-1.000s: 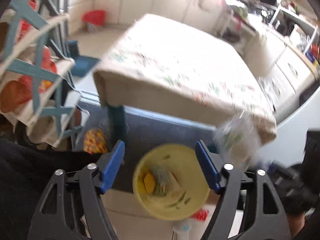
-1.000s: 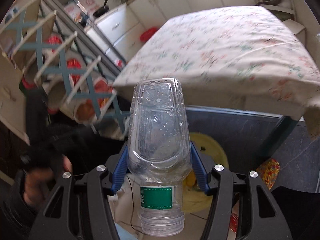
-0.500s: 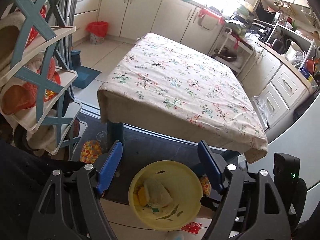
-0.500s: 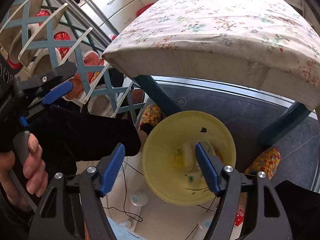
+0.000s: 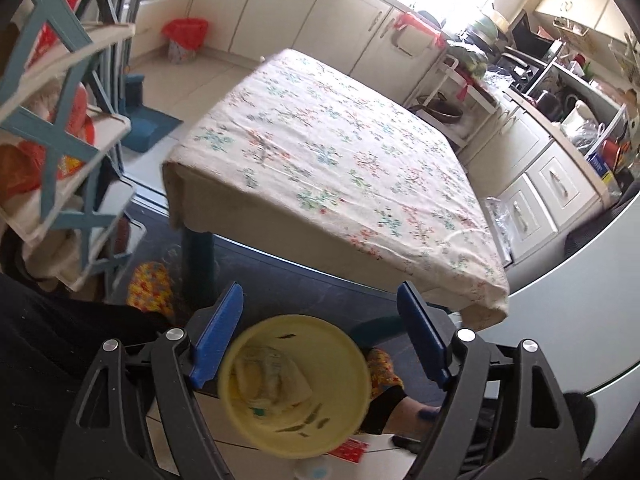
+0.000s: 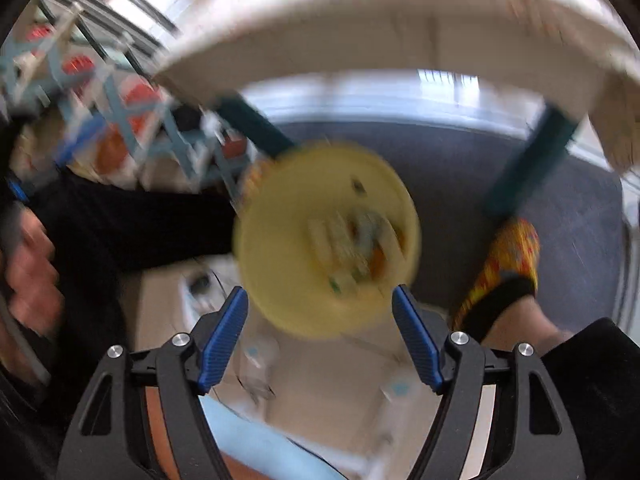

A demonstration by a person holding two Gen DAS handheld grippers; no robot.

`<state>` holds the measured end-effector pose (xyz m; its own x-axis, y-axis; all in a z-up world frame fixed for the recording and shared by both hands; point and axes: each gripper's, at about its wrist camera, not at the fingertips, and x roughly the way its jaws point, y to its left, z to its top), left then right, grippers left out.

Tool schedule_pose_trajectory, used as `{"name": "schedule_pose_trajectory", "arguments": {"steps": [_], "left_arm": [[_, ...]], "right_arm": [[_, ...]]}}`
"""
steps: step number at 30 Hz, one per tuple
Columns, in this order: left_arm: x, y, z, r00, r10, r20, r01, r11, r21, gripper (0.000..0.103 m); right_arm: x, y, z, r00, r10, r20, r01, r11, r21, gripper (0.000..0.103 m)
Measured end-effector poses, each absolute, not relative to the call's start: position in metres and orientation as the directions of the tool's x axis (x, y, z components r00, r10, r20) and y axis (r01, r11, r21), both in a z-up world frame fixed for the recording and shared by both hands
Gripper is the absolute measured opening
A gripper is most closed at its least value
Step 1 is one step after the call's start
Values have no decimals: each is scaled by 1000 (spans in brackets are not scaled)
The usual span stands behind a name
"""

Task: Collect trash
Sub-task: 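Lower the right gripper to the red wrapper on the floor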

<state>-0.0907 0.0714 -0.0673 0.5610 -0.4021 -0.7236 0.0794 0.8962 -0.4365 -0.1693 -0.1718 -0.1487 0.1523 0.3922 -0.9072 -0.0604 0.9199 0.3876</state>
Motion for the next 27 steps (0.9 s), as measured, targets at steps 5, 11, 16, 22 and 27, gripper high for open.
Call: {"name": "schedule_pose_trajectory", "arguments": {"steps": [5,11,16,22,27], "left_arm": [[-90,54,-65,531,-467,-707,138,871,-471,75],[-89,51,-71,489,-508,-709,131,847,-516,75],[-83,59,-83,473,-484,-736,89,858,-506,76],[-72,56,-106,388,-511,-767,35,839,-542,76],[-69,46,-116,353,-512,-783,35,843,-536,76]], "right_arm": [[-191,-165,-225,-157,213,-964,-170,956,239,72],[-219,-143,-357,-373,-32,-927,-449,881,150,72],[-232,-129,-444,-379,-192,-905,-610,787,88,72],[-235,-154,-494,-420,-152,-895,-501,861,89,72],[-240,-155,-524,-393,-145,-908,-488,870,72,72]]}}
